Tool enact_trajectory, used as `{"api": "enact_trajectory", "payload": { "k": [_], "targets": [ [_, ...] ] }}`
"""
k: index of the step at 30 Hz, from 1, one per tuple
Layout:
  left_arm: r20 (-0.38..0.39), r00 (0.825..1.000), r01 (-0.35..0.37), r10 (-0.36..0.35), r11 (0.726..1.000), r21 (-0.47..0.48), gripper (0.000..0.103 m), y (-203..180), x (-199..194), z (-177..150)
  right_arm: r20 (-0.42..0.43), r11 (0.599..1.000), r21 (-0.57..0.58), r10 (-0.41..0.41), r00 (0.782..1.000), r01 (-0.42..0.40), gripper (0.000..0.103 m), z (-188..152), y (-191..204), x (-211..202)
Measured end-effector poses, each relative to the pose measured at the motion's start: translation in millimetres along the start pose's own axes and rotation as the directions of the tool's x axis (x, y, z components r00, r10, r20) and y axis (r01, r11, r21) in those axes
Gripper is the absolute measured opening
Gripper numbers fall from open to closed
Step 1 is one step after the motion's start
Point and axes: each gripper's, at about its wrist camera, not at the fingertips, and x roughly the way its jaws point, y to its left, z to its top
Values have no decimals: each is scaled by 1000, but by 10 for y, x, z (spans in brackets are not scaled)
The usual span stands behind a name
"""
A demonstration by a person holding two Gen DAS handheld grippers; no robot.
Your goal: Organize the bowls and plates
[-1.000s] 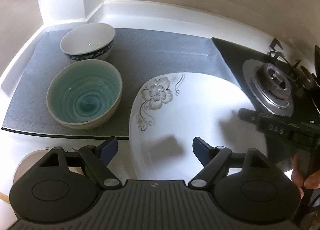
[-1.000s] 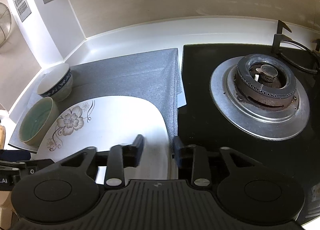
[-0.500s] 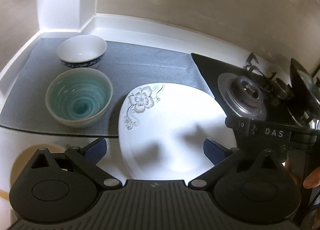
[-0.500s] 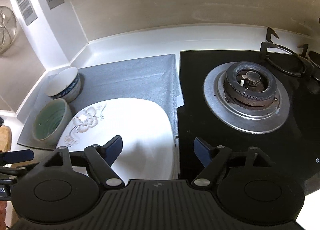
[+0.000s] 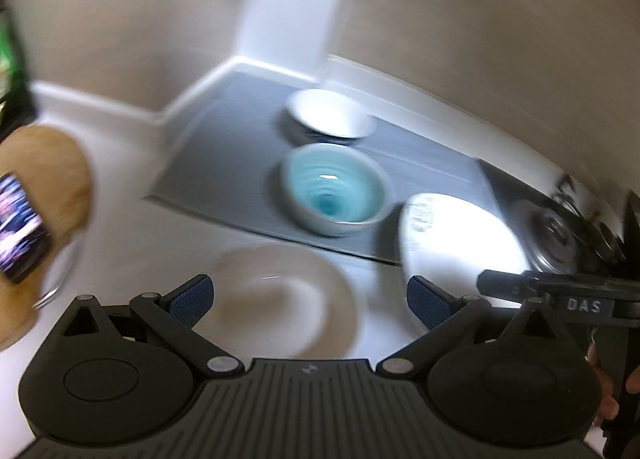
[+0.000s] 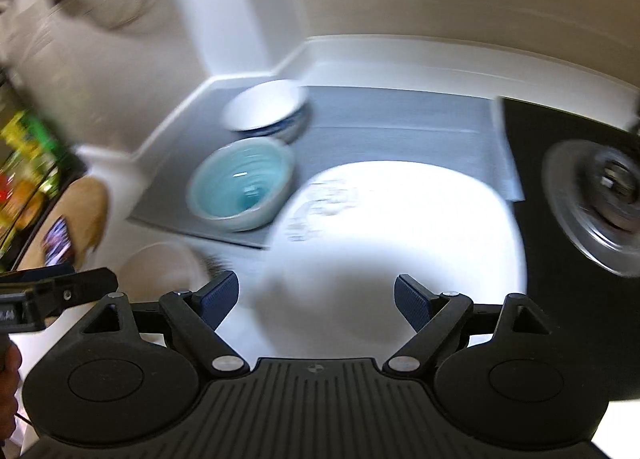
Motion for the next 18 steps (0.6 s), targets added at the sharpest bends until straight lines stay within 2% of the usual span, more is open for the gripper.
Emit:
{"api": "enact_trajectory", "payload": {
  "k": [4,10,12,18],
  "targets": [
    [-23,997,-78,77,995,-69,103,286,9,-24,-23,996,-64,56,998,-57,87,57,332,162],
    [-87,985,-154,146,983,-99,103,494,228,-47,-103,986,-113,111,989,-122,83,80,754,528],
    [-99,986,-143,133,983,-113,103,541,303,-47,-139,986,-114,103,985,-120,79,84,835,675],
    [-128,986,-121,105,985,-121,103,677,433,-58,-208,987,-128,71,976,-100,78,120,986,968]
  ]
}}
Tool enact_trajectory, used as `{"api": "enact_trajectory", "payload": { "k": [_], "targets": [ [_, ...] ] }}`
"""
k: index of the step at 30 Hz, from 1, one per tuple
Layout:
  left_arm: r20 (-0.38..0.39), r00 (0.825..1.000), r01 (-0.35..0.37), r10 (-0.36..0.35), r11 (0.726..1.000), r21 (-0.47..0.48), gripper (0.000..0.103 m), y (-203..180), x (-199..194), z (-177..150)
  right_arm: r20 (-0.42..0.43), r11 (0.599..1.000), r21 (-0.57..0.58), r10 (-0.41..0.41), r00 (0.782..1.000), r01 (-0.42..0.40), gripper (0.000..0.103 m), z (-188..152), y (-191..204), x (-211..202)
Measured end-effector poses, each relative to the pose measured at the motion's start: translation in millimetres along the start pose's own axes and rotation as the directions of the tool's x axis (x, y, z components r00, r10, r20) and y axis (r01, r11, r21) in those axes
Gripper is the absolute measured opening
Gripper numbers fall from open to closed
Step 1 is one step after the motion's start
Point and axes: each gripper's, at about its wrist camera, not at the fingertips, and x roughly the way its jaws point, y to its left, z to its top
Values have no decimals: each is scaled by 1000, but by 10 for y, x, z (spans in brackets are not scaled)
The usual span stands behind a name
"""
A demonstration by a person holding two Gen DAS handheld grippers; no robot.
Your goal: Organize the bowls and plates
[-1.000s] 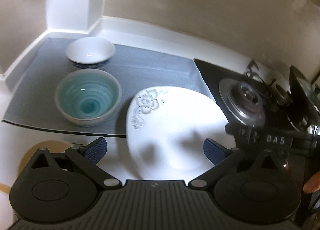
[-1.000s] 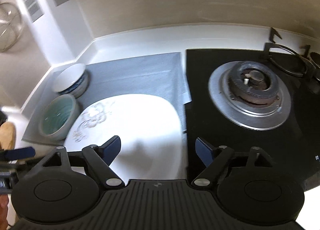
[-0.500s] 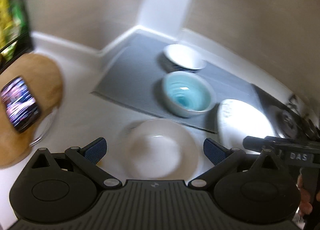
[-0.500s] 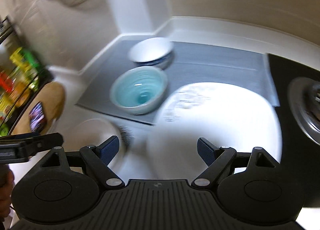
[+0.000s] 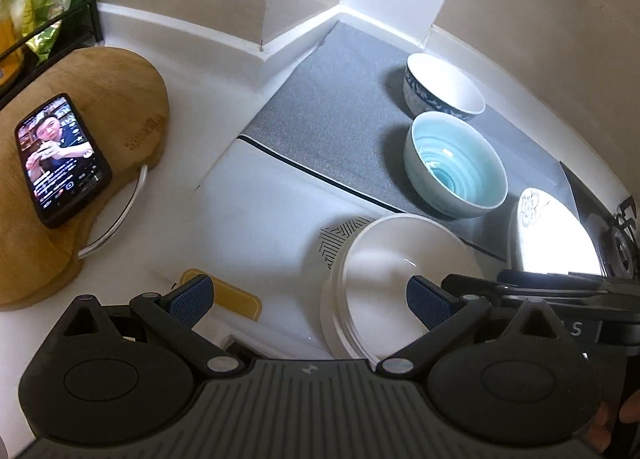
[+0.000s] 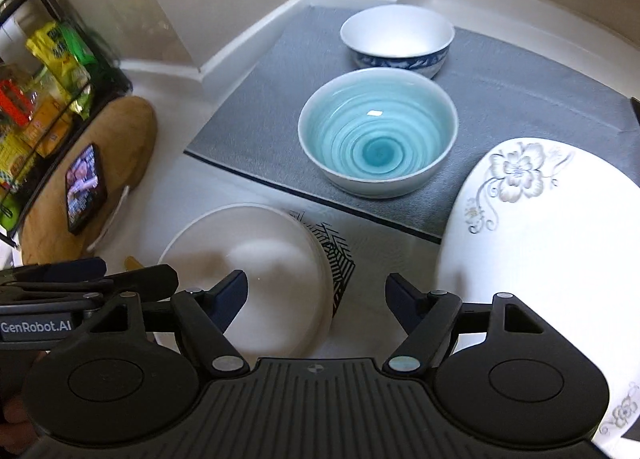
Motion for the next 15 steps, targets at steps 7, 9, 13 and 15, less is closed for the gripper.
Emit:
{"api": "enact_trajectory", "payload": {
  "k": [7,9,13,15],
  "targets": [
    [-61,997,56,-54,998,24,57,14,162,32,-96,999,-35,-14,995,10,21,36,73,201],
    [-86,994,75,-73,997,19,35,26,227,33,-109,1000,-16,-6,994,4,18,55,54,237],
    [-97,993,70,-66,997,31,25,20,293,42,-111,1000,7,4,994,-3,18,108,71,299],
    [-84,995,53,-52,998,20,25,48,296,76,-107,1000,7,15,994,-14,18,147,100,329]
  ]
}}
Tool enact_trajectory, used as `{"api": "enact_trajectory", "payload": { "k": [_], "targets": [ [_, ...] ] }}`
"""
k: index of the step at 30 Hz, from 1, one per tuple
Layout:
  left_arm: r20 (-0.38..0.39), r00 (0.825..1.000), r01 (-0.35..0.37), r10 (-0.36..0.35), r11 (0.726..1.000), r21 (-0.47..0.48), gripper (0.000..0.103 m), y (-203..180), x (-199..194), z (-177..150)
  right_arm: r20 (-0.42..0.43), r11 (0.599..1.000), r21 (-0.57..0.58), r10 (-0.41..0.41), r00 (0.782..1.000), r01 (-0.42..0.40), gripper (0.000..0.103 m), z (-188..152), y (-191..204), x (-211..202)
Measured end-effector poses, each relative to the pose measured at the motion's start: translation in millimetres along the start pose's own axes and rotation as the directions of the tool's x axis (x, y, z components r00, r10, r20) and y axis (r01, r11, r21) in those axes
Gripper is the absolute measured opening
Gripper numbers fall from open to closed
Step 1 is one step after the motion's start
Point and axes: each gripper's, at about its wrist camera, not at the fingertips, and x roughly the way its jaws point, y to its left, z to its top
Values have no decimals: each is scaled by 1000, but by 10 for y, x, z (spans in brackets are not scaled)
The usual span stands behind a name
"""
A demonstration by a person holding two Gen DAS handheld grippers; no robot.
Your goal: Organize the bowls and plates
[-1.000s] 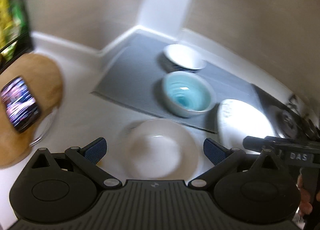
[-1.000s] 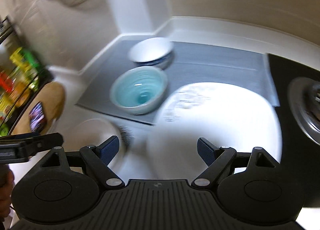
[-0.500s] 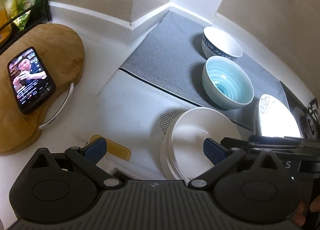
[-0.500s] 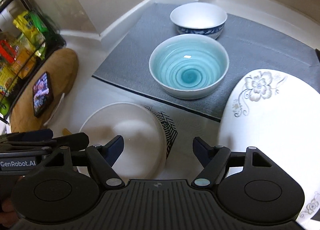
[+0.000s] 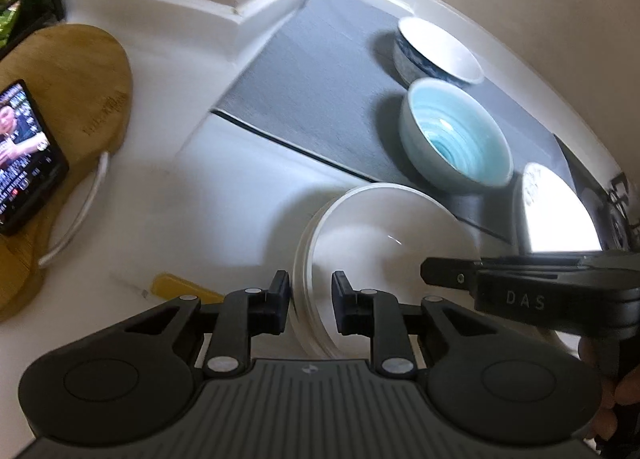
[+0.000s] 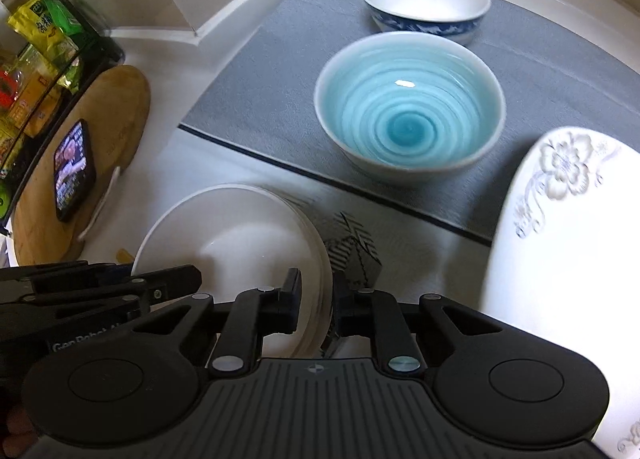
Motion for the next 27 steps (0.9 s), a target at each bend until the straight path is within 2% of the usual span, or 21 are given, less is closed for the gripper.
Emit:
{"api": "enact_trajectory", "payload": {
  "k": [7,8,10,12,13,14,15,16,17,19,22,27],
  "targets": [
    [53,997,-46,48,998,-43,26,165,0,241,8,999,-21,38,999,-38,18,242,108,142],
    [64,996,-52,55,997,-48,29,182,0,271,12,999,-21,39,999,-39,18,279,122,166],
    [87,994,-68,73,996,-57,41,211,-14,311,21,999,-20,36,999,-36,19,339,137,211],
    [115,989,-87,95,994,-69,72,240,-60,332,26,999,-14,30,999,-29,19,379,134,222],
    [131,986,-93,101,993,-69,79,248,-84,343,32,1000,-10,29,999,-29,22,388,128,206],
    [149,983,-102,111,993,-67,91,252,-127,333,37,1000,-6,25,999,-25,33,392,125,190],
    [164,979,-112,121,992,-60,94,248,-171,319,43,1000,-2,18,999,-18,40,391,117,159],
    [176,976,-120,126,992,-45,95,234,-216,301,53,1000,4,11,999,-11,54,386,107,120],
    [184,975,-120,123,992,-28,98,220,-263,273,63,1000,8,6,998,-6,58,376,100,77],
    [191,975,-114,113,993,-9,103,202,-336,232,76,1000,8,2,997,-3,59,352,91,-19],
    [189,978,-89,87,996,2,103,173,-436,155,98,1000,15,-6,995,4,66,313,84,-166],
    [209,976,-68,62,997,20,103,120,-562,60,145,999,23,-26,989,23,71,267,102,-383]
  ]
}}
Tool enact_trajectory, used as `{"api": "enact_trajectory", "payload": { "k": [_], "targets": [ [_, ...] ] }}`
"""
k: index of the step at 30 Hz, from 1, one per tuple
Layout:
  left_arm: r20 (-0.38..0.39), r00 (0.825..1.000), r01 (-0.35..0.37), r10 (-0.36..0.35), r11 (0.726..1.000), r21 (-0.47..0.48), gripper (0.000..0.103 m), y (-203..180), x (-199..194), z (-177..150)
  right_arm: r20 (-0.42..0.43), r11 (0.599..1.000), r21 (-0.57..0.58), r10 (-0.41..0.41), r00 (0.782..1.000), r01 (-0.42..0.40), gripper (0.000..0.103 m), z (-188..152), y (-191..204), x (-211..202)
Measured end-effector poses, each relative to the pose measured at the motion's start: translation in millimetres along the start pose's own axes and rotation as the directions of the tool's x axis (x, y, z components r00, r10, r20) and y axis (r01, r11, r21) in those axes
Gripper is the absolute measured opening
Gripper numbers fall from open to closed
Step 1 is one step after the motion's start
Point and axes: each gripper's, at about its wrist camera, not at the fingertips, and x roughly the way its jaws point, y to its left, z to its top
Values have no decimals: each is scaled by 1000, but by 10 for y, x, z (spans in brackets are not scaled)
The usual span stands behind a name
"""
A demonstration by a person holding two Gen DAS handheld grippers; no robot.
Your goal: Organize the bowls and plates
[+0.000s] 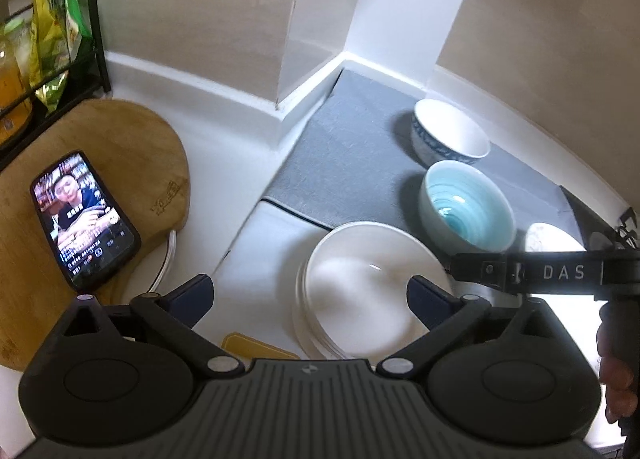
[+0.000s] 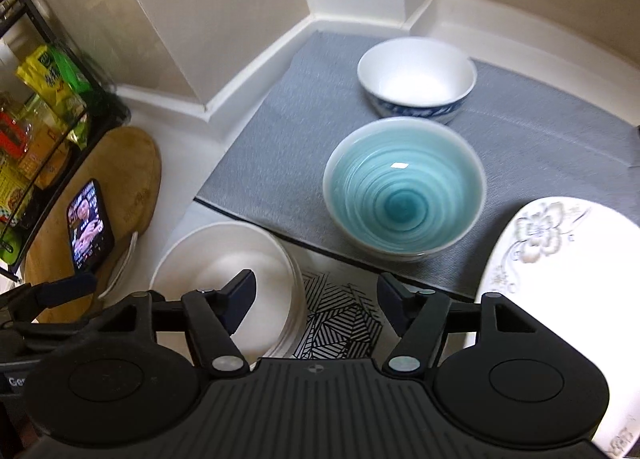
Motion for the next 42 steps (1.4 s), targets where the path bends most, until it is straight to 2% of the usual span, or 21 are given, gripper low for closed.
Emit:
{"api": "enact_trajectory", "payload": {
  "k": [4,14,25,29,32,42],
  "targets": [
    [31,999,8,-9,1000,29,103,-28,-108,6,18,1000,9,0,1000,0,72,-43,26,-120],
    [40,999,21,-22,999,28,103,-156,-161,134,78,1000,10,7,997,-7,76,-9,-44,-315],
    [19,999,-47,47,999,9,103,-526,171,426,85,998,-35,58,995,-56,76,358,-471,-168],
    [-8,999,-43,43,999,-12,103,-613,295,546,88,998,-39,58,994,-54,76,489,-644,-118],
    [-15,999,-46,46,999,-1,103,-660,380,616,92,999,-37,35,995,-32,76,565,-737,-71],
    [-85,996,24,-21,999,34,103,-708,822,868,94,997,13,-73,993,72,76,675,-896,108]
  ]
}}
